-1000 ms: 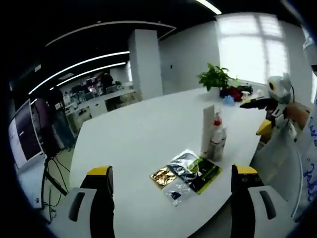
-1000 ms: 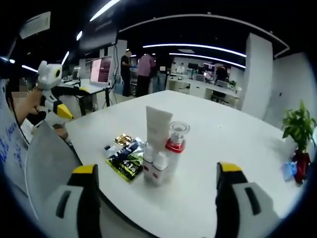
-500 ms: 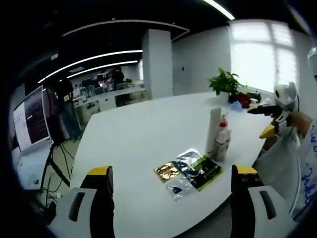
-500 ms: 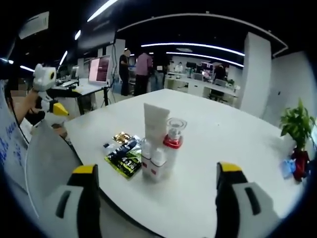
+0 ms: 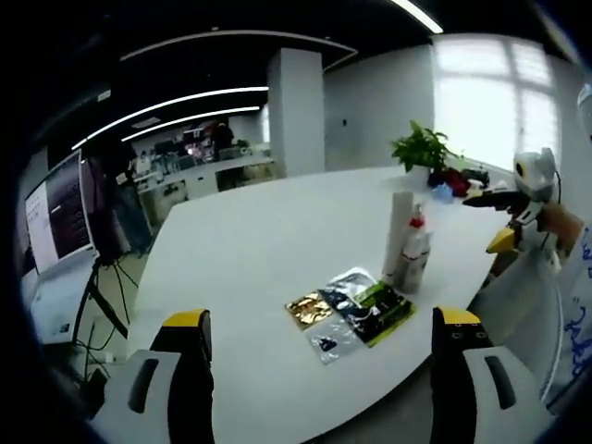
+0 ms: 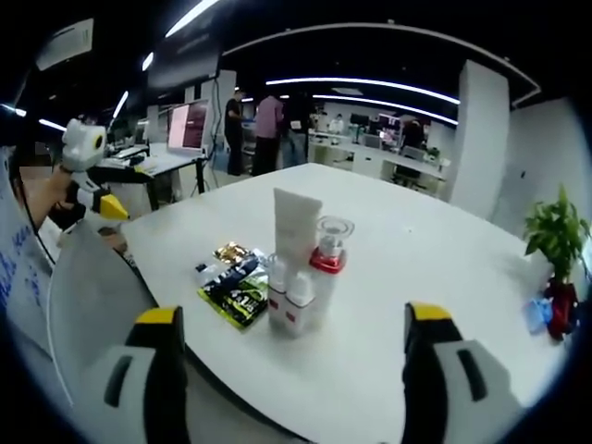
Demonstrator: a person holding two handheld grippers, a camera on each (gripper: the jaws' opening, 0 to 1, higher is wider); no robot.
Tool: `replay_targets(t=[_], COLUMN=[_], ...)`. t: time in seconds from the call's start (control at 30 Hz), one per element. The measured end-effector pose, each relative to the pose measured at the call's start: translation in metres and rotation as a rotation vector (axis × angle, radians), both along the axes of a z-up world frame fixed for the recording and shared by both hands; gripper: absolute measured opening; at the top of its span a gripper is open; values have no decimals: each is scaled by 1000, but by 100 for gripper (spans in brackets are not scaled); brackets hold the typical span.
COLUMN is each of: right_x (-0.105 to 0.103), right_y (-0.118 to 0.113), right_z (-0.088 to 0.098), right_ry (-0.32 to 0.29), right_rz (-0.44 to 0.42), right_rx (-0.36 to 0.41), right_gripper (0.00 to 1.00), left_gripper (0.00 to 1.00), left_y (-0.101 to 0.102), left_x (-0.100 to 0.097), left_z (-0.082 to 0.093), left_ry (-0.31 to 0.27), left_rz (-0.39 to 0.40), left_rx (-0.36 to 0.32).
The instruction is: Arrange the skincare products in the storage area until every visible bottle or jar stands upright without overlapping.
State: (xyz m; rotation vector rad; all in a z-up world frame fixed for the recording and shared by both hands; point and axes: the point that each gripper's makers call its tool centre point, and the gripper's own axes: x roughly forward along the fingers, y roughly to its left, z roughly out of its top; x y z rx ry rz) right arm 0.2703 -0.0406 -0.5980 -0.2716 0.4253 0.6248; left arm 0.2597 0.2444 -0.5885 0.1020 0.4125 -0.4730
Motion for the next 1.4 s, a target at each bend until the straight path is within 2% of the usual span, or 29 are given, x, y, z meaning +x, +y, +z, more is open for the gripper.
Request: replay_targets(t=[1.4], right_x=[9], right_y=[9], right_z=[1], right_ry=[0], right_rz=[55], right_rx=[-15], right_gripper=[100], left_gripper=[97], left_y=[-1], left_x=[-1], left_z=[4], left_ry=[5], left_rz=[16], left_rx=[-13])
